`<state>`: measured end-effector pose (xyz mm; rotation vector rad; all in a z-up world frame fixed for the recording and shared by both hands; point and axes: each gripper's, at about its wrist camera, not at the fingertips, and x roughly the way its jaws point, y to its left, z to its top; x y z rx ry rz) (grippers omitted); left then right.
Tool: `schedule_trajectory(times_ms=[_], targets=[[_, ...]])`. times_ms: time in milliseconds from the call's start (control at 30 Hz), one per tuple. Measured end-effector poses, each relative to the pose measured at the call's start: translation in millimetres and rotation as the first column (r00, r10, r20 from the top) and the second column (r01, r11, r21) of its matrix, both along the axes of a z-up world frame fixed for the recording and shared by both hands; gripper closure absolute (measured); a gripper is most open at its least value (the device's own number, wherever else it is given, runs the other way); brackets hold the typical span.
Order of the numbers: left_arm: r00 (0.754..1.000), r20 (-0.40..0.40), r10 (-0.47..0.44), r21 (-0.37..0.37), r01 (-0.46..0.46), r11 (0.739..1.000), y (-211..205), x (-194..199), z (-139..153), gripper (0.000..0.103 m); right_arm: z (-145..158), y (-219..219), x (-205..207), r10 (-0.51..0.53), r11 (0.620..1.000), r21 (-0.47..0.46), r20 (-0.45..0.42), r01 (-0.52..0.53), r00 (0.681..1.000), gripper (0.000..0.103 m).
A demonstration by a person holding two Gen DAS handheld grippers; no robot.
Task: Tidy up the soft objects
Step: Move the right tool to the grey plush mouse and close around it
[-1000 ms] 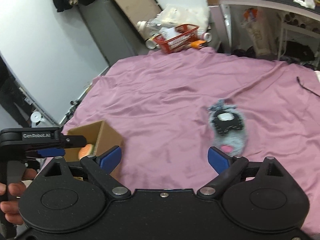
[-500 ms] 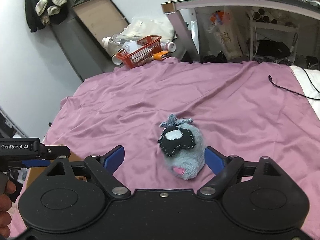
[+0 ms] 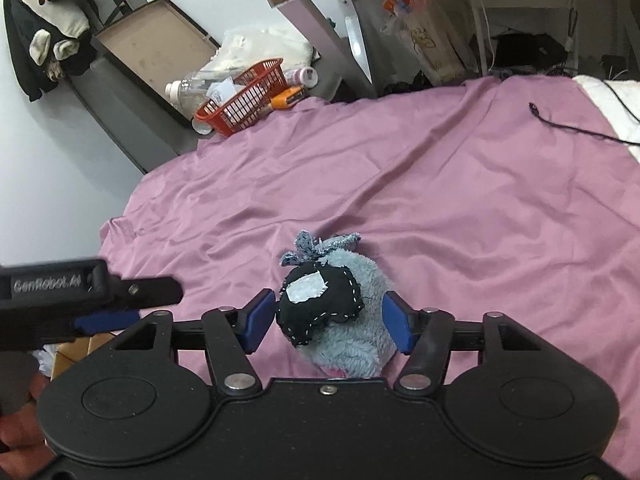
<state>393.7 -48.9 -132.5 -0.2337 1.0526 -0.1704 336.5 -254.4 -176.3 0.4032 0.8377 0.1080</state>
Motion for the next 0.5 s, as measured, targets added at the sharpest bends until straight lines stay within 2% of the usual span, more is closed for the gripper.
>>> schedule_trajectory(times_ms=[67, 100, 300, 500], targets=[[1.0, -0.005, -0.008, -0.008, 0.008, 1.0, -5.9, 7.2, -5.1, 0.031, -4.3, -1.1, 3.5, 0.003, 1.0, 0.014, -0.013, -0.003, 1.0, 0.048], [1.0, -0.009, -0.013, -0.013, 0.013, 1.0, -9.1, 11.0, -8.1, 0.031, -5.5, -1.4, 5.2, 0.004, 1.0, 0.011, -0.019, -0.004, 1.0, 0.054], [0.999, -0.038, -0.039, -0.015, 0.039, 0.999, -26.4, 28.3, -24.7, 0.031, -15.9, -2.5, 11.2, 0.007, 1.0, 0.019, -0.013, -0.006, 1.0, 0.075], [0.996, -0.051, -0.073, -0.019, 0.072, 0.997, -48.0, 43.9, -35.3, 0.031, -20.0, -22.8, 12.0, -0.062, 0.995, 0.081, -0.014, 0.063, 0.998, 0.079]])
